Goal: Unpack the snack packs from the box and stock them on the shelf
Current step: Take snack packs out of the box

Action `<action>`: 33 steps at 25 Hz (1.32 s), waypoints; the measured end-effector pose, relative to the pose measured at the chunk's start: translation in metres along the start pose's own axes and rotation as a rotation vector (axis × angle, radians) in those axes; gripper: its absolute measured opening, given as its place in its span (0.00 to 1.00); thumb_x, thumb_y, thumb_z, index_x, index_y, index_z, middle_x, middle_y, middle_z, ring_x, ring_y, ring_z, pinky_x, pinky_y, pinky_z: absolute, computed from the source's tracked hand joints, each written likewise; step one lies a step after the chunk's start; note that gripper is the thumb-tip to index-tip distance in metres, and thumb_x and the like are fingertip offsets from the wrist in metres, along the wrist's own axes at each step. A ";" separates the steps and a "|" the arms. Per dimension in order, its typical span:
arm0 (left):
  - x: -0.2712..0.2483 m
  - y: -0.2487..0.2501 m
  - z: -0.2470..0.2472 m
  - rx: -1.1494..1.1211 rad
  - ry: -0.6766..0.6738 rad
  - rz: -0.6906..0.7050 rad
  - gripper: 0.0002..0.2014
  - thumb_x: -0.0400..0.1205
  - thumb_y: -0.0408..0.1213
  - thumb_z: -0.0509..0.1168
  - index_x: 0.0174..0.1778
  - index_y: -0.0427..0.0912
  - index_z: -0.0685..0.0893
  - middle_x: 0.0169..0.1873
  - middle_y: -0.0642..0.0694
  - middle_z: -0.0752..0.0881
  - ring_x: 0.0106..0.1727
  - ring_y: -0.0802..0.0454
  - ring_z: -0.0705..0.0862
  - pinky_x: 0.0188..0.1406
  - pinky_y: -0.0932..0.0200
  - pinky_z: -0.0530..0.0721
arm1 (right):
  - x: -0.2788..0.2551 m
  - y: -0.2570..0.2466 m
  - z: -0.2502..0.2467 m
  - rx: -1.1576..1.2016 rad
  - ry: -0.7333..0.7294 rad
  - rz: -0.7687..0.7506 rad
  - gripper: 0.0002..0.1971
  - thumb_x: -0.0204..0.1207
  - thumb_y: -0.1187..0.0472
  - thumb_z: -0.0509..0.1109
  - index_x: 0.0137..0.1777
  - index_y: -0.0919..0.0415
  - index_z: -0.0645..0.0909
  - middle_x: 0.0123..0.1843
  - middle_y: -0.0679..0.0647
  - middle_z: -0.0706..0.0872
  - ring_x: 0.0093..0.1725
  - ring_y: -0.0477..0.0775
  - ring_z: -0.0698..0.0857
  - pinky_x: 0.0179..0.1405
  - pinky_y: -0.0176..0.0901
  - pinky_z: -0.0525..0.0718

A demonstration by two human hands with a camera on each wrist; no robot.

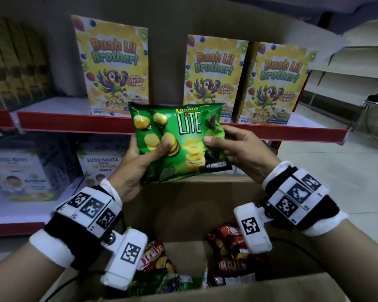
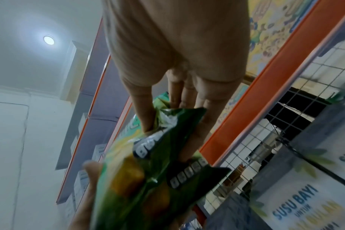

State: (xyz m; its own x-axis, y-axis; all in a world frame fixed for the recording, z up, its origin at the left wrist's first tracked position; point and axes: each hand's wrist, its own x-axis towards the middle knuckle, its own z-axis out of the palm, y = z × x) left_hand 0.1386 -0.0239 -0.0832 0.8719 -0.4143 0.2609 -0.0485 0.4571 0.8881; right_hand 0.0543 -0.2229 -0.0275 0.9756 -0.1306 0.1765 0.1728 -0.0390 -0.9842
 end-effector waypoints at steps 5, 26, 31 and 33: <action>-0.003 0.007 -0.012 0.105 -0.071 -0.079 0.42 0.52 0.50 0.84 0.64 0.49 0.80 0.55 0.48 0.90 0.55 0.49 0.89 0.47 0.54 0.89 | 0.006 0.022 0.015 -0.055 -0.056 0.083 0.15 0.69 0.60 0.76 0.57 0.53 0.85 0.50 0.51 0.91 0.45 0.47 0.90 0.47 0.42 0.86; -0.033 0.029 -0.119 0.325 -0.021 -0.232 0.33 0.56 0.49 0.83 0.56 0.49 0.80 0.48 0.50 0.92 0.44 0.53 0.92 0.34 0.62 0.88 | -0.021 0.249 0.124 -1.314 -1.192 0.499 0.37 0.77 0.45 0.69 0.82 0.58 0.61 0.82 0.56 0.65 0.79 0.59 0.66 0.77 0.52 0.64; -0.027 0.039 -0.123 0.318 0.058 -0.192 0.26 0.69 0.39 0.70 0.65 0.48 0.78 0.57 0.46 0.89 0.48 0.51 0.91 0.37 0.60 0.89 | 0.008 0.204 0.108 -0.970 -0.894 0.521 0.21 0.63 0.49 0.79 0.57 0.49 0.83 0.54 0.55 0.86 0.46 0.53 0.84 0.45 0.42 0.83; -0.024 0.045 -0.127 0.320 0.085 -0.167 0.29 0.69 0.38 0.70 0.69 0.47 0.76 0.59 0.45 0.88 0.53 0.48 0.90 0.41 0.56 0.90 | 0.029 0.161 0.085 -0.886 -0.671 0.466 0.26 0.71 0.52 0.75 0.70 0.50 0.76 0.64 0.54 0.82 0.59 0.53 0.83 0.58 0.40 0.81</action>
State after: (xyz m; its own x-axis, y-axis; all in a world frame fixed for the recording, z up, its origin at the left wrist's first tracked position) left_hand 0.1772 0.1065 -0.0977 0.9176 -0.3892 0.0814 -0.0398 0.1137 0.9927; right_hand 0.1219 -0.1486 -0.1821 0.8412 0.2179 -0.4949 -0.1113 -0.8259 -0.5527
